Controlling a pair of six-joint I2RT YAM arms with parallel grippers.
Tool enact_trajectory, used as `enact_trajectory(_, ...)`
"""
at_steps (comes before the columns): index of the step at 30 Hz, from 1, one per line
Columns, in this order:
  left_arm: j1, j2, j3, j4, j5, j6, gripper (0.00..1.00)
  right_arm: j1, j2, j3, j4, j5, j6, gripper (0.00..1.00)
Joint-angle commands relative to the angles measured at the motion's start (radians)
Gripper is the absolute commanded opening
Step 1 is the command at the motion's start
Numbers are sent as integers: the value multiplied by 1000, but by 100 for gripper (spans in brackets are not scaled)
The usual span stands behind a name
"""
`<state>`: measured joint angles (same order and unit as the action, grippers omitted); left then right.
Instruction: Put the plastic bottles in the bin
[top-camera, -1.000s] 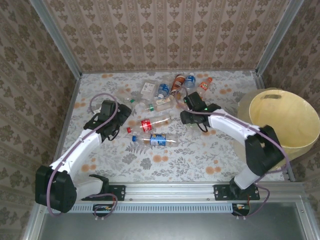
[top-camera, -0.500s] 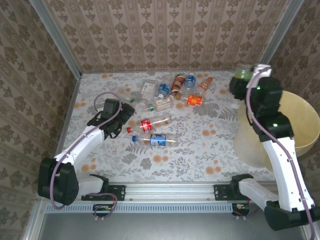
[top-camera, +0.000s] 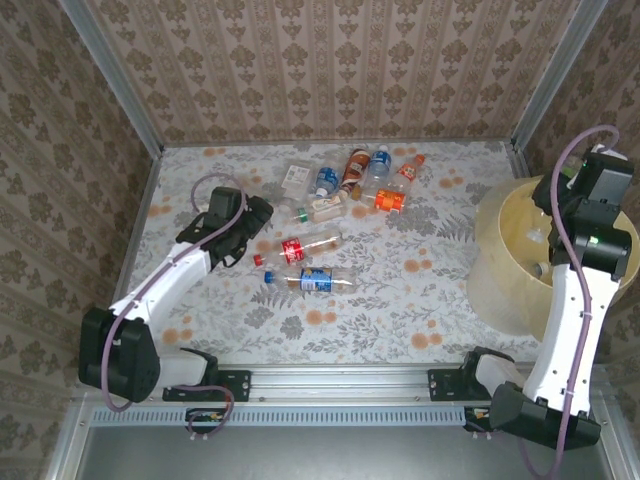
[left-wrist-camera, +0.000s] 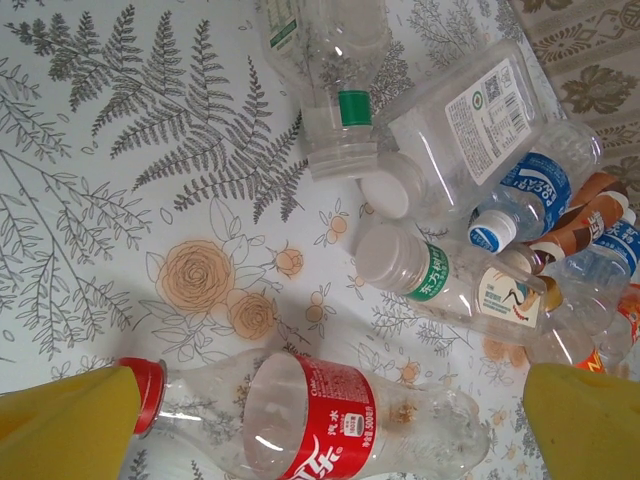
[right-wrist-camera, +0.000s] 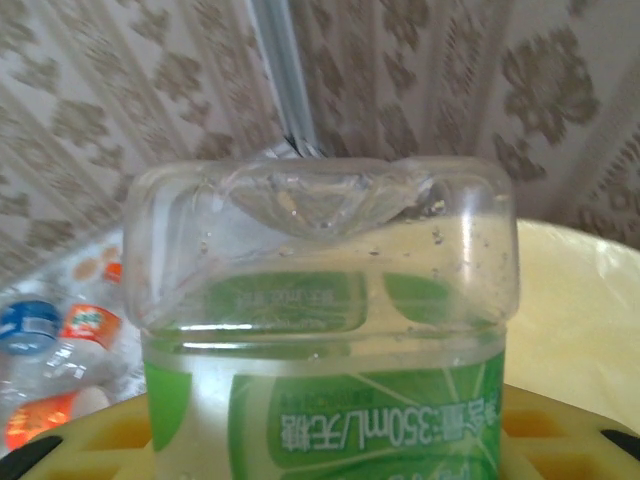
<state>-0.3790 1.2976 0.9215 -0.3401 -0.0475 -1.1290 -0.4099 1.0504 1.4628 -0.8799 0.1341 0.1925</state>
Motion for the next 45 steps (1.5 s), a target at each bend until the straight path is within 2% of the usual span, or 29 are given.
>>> enact_trajectory(1,-5,30,45,-26,13,17,100,-32,33,38,-145,128,-45,50)
enact_trajectory(6,-10,64,83,-51,35,31,100,-109,63,14,-203,169,-56,49)
enact_trajectory(12,-17,67,67,-44,29,17,100,-112,86,-48,-174,341,-81,50)
enact_trajectory(16,-17,74,77,-49,38,23,100,-116,74,-111,-123,343,-95,51)
enact_trajectory(22,-18,74,76,-67,28,28,100,-116,87,-169,-75,464,-87,55)
enact_trajectory(34,-18,101,81,-63,44,24,100,-115,86,-231,-21,524,-140,60)
enact_trajectory(41,-17,101,79,-74,41,26,100,-112,76,-240,-8,546,-140,68)
enact_trajectory(45,-9,106,83,-75,37,28,100,-102,74,-233,-6,550,-140,76)
